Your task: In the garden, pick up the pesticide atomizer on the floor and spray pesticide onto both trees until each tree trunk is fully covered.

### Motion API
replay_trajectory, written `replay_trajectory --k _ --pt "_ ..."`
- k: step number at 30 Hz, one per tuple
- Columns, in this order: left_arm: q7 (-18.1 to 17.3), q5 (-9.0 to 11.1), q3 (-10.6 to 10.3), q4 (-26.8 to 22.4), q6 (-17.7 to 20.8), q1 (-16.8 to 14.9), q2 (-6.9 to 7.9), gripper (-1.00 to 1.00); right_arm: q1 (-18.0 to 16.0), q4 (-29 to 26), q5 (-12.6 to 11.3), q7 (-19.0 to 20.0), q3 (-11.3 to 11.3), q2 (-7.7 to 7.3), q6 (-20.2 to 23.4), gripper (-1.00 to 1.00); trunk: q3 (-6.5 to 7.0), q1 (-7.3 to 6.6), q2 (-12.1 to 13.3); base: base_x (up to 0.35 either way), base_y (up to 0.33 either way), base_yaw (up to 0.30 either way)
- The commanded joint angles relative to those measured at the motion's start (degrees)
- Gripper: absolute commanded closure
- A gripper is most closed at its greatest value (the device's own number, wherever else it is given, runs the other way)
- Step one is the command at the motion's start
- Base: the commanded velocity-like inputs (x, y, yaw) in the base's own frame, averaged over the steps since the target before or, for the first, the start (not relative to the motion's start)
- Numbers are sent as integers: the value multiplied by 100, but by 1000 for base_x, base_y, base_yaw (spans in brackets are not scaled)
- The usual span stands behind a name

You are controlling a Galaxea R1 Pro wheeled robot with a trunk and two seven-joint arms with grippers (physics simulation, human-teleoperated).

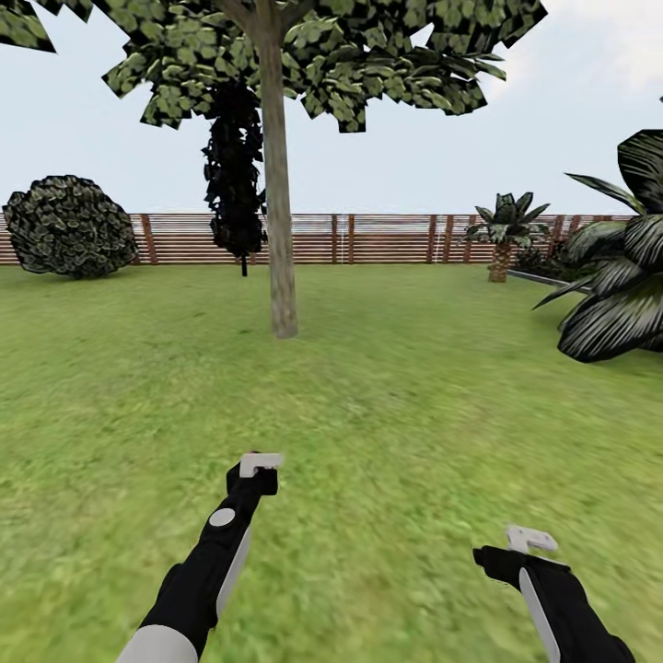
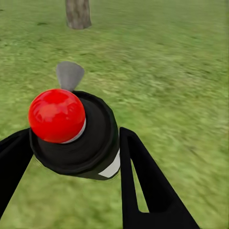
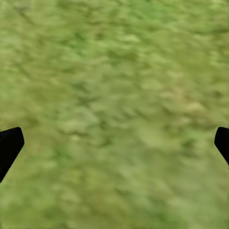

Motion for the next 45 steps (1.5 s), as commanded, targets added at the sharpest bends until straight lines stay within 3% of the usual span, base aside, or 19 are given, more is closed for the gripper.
replay_trajectory --k 1,20,23,27,30,45 --pt "1 -2 0 -1 1 0 1 100 0 0 1 3 2 1 0 -100 0 0 0 338 0 0" --pt "0 -2 0 -1 -1 0 -2 100 -1 10 -10 23 37 47 0 -100 0 0 0 338 0 0" --pt "0 -2 0 -1 -2 0 0 100 1 15 -13 24 140 66 0 -100 0 0 0 337 0 0" --pt "0 -2 0 -1 2 0 -1 100 1 17 -20 31 676 75 0 -100 0 0 0 338 0 0" --pt "0 -2 0 -4 0 0 -2 100 0 17 -22 32 856 72 0 -100 0 0 0 338 0 0" --pt "0 -2 0 -1 1 0 -2 100 4 -1 -32 33 926 5 0 -100 0 0 0 337 0 0"
